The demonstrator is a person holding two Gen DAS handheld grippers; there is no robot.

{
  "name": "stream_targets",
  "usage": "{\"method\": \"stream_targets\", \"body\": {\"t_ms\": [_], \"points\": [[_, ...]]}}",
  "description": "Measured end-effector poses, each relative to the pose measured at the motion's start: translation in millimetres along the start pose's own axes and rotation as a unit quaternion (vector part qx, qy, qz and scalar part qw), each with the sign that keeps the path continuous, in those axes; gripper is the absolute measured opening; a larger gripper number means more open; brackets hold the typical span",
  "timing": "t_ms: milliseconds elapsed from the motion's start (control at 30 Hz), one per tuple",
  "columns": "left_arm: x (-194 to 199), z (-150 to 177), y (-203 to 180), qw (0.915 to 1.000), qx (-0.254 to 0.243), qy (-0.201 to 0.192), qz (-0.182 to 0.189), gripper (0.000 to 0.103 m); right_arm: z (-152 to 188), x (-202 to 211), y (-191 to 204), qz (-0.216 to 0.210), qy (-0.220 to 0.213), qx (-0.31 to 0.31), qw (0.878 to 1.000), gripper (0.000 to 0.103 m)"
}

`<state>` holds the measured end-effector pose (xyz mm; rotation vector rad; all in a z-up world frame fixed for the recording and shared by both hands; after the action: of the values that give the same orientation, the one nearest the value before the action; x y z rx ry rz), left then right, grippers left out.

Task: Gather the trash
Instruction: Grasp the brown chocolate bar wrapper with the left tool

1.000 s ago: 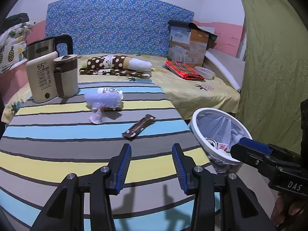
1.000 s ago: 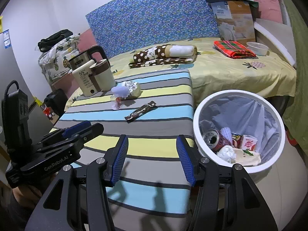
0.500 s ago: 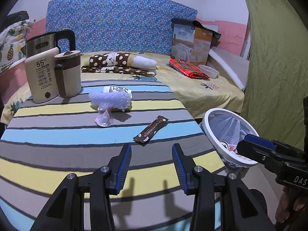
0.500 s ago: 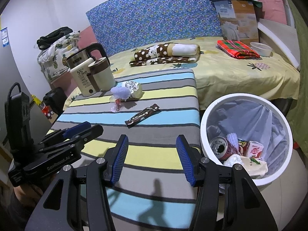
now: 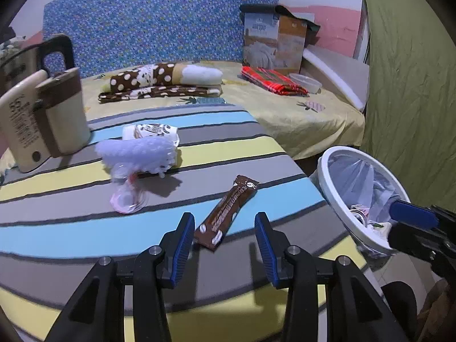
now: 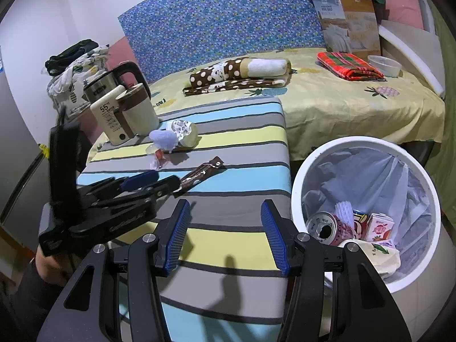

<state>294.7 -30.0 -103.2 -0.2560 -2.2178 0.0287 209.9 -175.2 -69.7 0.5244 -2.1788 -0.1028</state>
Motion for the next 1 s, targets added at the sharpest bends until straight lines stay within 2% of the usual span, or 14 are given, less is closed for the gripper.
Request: {"method": "stream_targets", "body": {"t_ms": [300, 433, 467, 667, 1000], "points": [[-41.8, 2.4, -1.0, 0.9983, -0.007, 0.057, -0.011, 0.044, -1.2, -8.9, -6.9, 0.001, 0.009, -0.005, 1.0, 0.054], [-42.5, 5.5, -7.4, 0.9974, -0.029, 0.059, -0.03, 0.024, -1.2, -9.2, -7.9, 0.004, 0.011, -0.004, 1.0, 0.054], [-41.4, 6.8, -9.2, 0.9971, -0.034, 0.06, -0.032, 0.024, -1.6, -9.5, -8.3, 0.005, 0.011, -0.004, 1.0, 0.054], [-26.3, 18.2, -14.4, 0.9981, -0.024, 0.054, -0.019, 0.022, -2.7, -3.2, -3.7, 0.008, 0.005, 0.005, 1.0, 0.054], [18.3, 21.3, 5.3, 0.9996, 0.025, 0.004, -0.009, 0.022, -9.1, -4.7, 7.2, 0.009, 0.001, 0.018, 1.0, 0.054]]}}
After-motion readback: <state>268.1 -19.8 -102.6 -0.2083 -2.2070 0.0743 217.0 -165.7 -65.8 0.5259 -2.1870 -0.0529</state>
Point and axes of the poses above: each gripper's, at about its wrist camera, not at the fingertips, and x roughly against the way its jaws point, y to its left, z to its underside, the point moved 9 cm from there along -x, roughly the way its jaws point, and after that the axes turned 8 degrees about y, right-handed, at the moved point
